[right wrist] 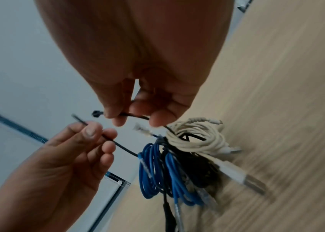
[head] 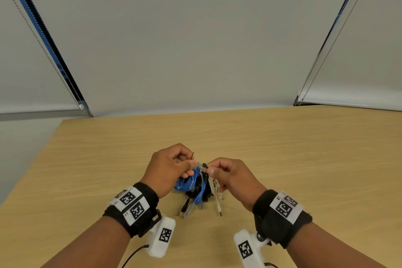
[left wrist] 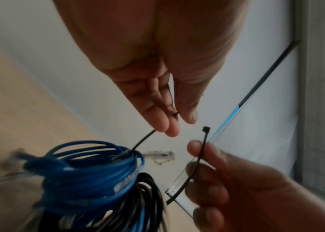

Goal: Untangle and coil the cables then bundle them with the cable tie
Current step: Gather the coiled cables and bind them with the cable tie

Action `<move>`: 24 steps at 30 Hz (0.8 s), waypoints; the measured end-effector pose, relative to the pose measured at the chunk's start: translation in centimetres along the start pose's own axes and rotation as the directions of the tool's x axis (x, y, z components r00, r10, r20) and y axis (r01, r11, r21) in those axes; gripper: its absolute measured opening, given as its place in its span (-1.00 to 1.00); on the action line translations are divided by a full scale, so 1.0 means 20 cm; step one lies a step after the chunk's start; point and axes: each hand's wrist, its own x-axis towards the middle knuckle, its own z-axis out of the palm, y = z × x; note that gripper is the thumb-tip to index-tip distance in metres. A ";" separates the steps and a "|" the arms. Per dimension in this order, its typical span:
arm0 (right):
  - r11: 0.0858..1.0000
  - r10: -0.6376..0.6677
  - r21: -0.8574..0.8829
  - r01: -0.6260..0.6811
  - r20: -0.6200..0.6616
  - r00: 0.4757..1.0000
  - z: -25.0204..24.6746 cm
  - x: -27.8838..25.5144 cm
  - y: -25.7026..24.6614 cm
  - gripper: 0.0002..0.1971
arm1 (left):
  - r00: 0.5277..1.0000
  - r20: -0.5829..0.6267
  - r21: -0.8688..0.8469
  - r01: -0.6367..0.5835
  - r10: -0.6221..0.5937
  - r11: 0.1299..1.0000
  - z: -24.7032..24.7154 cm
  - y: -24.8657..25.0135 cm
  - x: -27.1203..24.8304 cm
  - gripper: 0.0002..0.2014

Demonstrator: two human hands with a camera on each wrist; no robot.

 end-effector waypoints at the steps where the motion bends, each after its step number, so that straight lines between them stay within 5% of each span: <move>1: 0.997 -0.037 -0.063 0.034 -0.053 0.998 0.01 0.01 -0.01 -0.89 | 1.000 -0.003 0.008 0.003 -0.003 1.000 0.01 0.00 0.00 -0.89; 12: 0.981 -0.184 -0.085 0.174 -0.143 0.972 0.06 -0.01 -0.06 -0.89 | 0.999 -0.025 0.166 -0.030 0.034 0.986 0.03 -0.01 -0.01 -0.86; 24: 0.974 -0.202 -0.134 0.183 -0.142 0.969 0.07 0.00 -0.06 -0.82 | 0.995 0.015 0.242 -0.095 0.094 0.966 0.02 -0.01 -0.02 -0.87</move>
